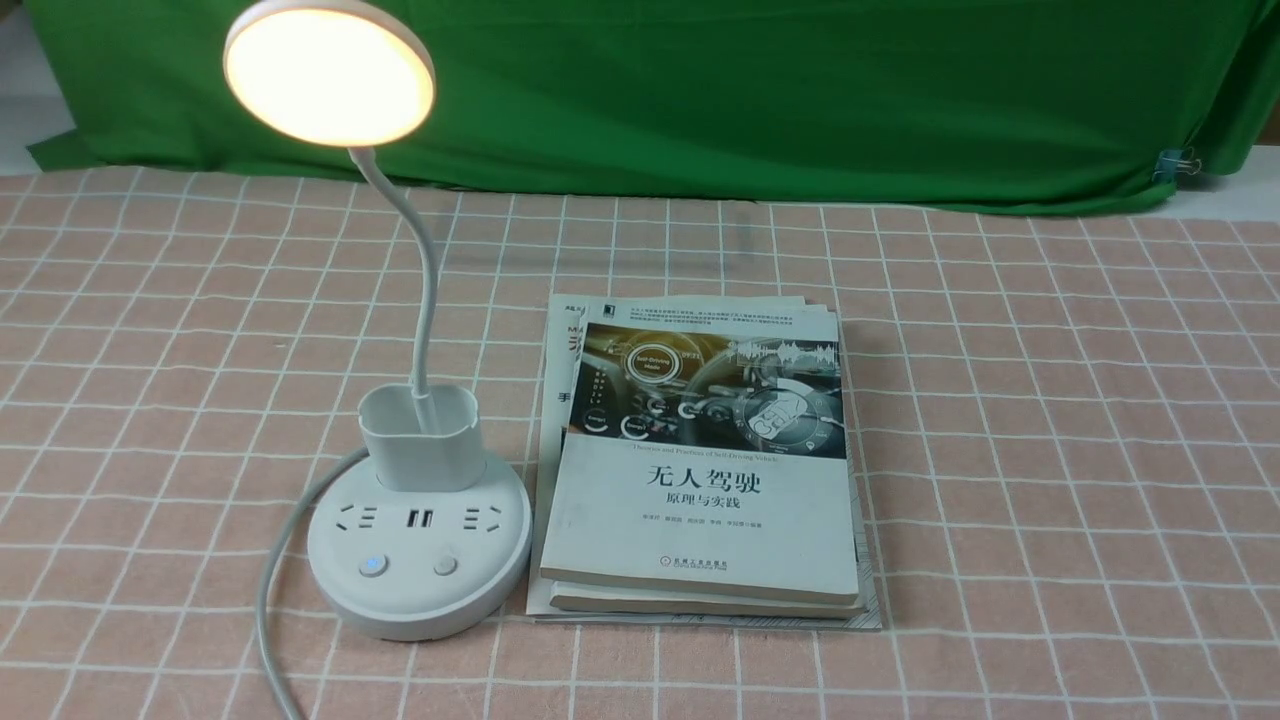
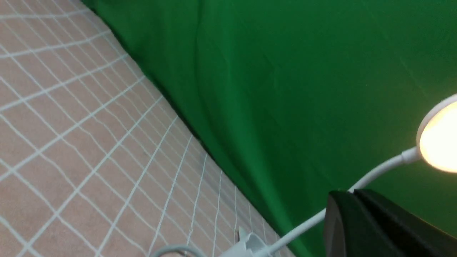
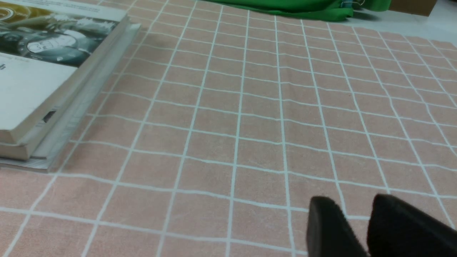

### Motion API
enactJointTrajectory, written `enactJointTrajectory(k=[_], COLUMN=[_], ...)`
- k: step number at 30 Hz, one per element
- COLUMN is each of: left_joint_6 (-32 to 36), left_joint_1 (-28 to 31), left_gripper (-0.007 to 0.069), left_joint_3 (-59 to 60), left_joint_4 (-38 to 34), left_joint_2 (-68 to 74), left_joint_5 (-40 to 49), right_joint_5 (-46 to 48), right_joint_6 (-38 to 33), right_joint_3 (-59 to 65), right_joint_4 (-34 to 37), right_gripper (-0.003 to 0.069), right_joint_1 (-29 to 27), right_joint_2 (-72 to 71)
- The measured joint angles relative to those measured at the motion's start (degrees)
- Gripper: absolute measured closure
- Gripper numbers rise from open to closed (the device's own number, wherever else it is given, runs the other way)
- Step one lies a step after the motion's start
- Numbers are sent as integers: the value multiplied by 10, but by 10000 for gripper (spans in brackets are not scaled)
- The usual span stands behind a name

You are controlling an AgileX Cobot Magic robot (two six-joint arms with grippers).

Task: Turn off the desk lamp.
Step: Use the left arm to press the button switch on the lamp holder

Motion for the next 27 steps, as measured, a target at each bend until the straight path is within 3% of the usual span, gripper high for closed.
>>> enactJointTrajectory(k=[6, 12, 16, 21, 27], left_joint_6=[6, 27, 91, 106, 112], left_joint_1=[0, 0, 0, -7, -96], left_gripper=[621, 621, 620, 620, 620], left_joint_3=[-79, -250, -327, -364, -409], left_joint_4=[50, 153, 194, 219, 242], left_joint_2=[37, 234, 382, 492, 596], left_joint_5=[120, 372, 514, 569, 572], right_joint_5=[0, 0, 0, 0, 0], right_joint_6=[0, 0, 0, 0, 0], right_joint_3=[0, 0, 0, 0, 0], right_joint_4=[0, 0, 0, 0, 0], right_gripper=[417, 417, 417, 417, 417], right_joint_1=[0, 0, 0, 0, 0], right_joint_2=[0, 0, 0, 0, 0])
